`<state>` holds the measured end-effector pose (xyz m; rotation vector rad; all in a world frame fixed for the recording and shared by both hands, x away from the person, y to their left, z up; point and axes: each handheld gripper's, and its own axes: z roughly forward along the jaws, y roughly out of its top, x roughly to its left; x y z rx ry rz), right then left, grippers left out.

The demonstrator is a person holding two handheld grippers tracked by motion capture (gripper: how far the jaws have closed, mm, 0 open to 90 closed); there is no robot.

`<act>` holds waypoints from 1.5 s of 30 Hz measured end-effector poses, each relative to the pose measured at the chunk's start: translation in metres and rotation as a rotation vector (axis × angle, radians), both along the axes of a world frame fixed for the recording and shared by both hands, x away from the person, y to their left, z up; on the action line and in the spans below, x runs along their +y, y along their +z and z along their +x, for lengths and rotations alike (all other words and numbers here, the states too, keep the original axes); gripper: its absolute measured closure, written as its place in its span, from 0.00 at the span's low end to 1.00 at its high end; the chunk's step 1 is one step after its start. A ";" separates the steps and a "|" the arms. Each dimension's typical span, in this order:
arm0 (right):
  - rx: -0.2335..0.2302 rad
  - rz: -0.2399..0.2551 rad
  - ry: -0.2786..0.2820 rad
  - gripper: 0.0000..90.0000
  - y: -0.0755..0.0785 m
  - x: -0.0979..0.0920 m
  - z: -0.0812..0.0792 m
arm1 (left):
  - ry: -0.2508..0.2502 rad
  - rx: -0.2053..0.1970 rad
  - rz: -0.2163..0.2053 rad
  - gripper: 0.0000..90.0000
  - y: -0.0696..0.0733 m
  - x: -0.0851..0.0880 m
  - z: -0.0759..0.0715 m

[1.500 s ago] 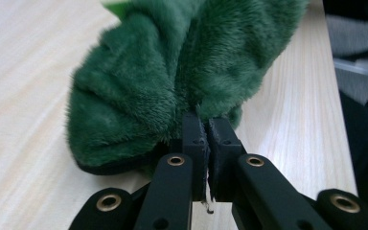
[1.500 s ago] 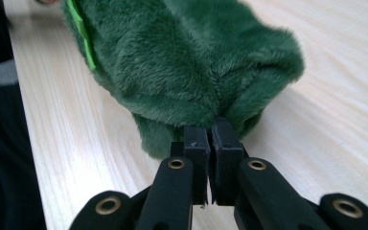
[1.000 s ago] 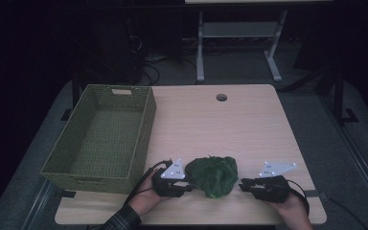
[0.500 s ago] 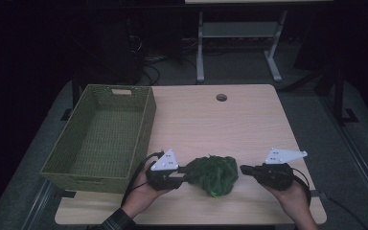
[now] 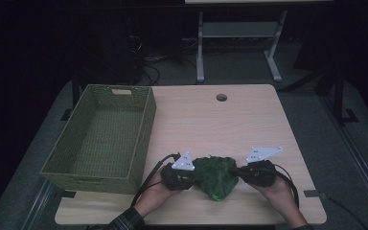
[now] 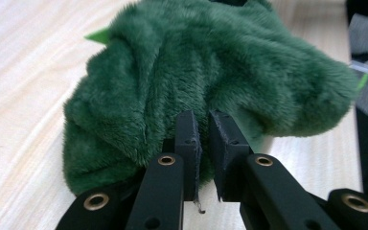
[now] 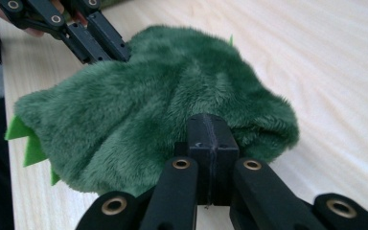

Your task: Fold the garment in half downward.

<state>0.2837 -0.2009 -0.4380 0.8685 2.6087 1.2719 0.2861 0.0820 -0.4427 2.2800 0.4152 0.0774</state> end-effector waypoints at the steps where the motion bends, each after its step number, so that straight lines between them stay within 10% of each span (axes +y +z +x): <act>1: 0.005 -0.016 0.001 1.00 -0.002 0.001 0.000 | -0.004 0.002 0.013 0.91 -0.002 -0.001 0.001; 16: 0.074 -0.058 0.047 1.00 -0.016 0.011 -0.006 | 0.013 -0.028 0.099 0.96 -0.011 -0.010 0.029; 29: 0.072 -0.041 0.142 1.00 -0.018 0.039 -0.014 | 0.035 -0.032 0.062 0.95 -0.013 -0.029 0.068; 45: -0.076 0.080 -0.043 0.64 0.020 -0.011 -0.020 | 0.056 -0.043 -0.045 0.76 0.025 -0.002 0.064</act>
